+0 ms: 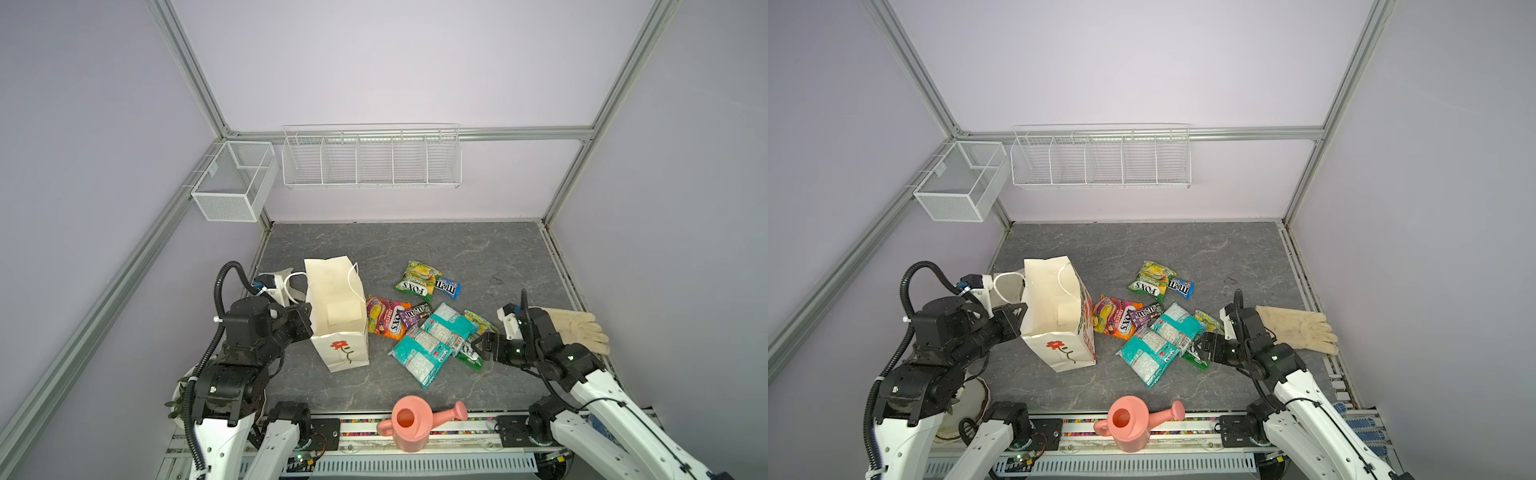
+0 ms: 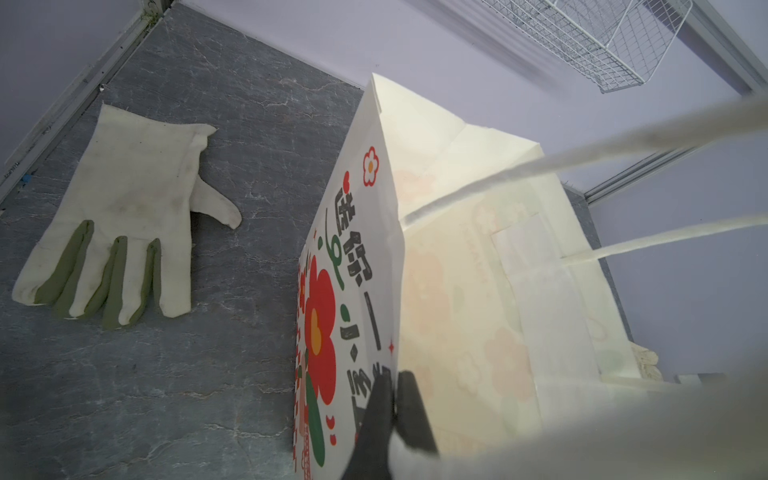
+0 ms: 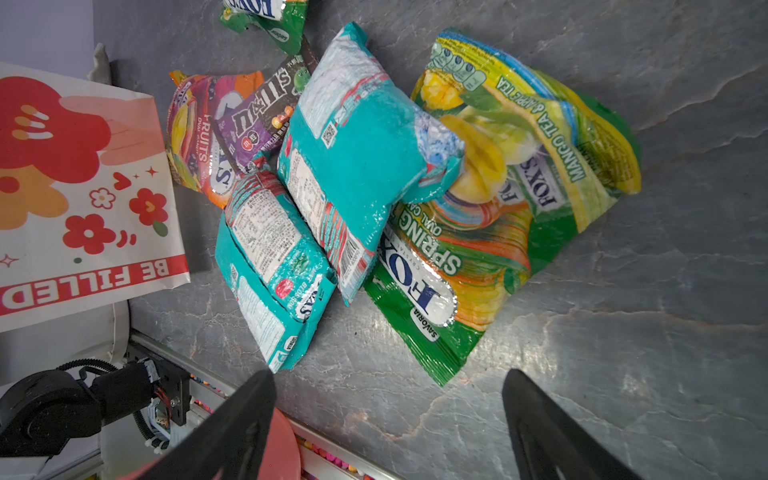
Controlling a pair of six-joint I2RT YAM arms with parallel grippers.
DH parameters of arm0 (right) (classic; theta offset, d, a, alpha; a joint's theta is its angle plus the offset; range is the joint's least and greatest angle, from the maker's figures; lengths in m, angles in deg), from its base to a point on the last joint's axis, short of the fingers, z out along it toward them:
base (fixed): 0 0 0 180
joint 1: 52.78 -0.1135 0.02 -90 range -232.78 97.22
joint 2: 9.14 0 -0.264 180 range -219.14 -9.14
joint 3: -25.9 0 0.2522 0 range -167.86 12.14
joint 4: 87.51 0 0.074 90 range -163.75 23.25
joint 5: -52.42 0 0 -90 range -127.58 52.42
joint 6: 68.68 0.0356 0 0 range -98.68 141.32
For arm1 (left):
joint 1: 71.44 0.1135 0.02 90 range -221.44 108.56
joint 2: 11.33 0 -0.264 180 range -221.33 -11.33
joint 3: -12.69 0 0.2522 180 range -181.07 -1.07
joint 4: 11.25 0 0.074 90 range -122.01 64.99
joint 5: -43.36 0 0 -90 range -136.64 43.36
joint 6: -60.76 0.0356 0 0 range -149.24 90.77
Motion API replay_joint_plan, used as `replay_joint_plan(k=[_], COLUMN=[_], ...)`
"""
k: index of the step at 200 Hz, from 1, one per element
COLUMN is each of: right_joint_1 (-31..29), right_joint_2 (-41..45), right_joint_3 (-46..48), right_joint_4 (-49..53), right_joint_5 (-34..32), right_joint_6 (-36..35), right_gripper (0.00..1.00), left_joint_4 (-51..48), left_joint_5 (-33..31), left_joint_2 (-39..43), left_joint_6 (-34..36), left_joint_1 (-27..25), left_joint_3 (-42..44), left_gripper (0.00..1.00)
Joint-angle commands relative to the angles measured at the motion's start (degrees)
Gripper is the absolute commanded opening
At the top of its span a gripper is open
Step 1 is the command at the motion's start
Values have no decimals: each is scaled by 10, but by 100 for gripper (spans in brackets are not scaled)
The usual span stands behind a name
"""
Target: Place the snacks into the paper bag
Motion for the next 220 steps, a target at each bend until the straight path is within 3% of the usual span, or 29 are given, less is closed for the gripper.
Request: replay_joint_plan(k=[1, 52, 119, 220], right_joint_1=[-6, -8, -22, -45], right_joint_2=[-15, -93, -139, -106], right_joint_3=[-10, -43, -55, -18], right_joint_4=[-15, -60, -97, -127], right_joint_5=[-14, -20, -47, -44], right_joint_6=[12, 29, 45, 45], right_gripper=[89, 89, 88, 88], left_joint_4=[-10, 21, -25, -71], left_joint_5=[-19, -13, -42, -64], left_joint_2=[3, -8, 36, 75], left_joint_6=[3, -5, -8, -27], left_joint_1=[2, 2, 2, 2], left_joint_3=[7, 12, 23, -5], left_gripper=[0, 0, 0, 0])
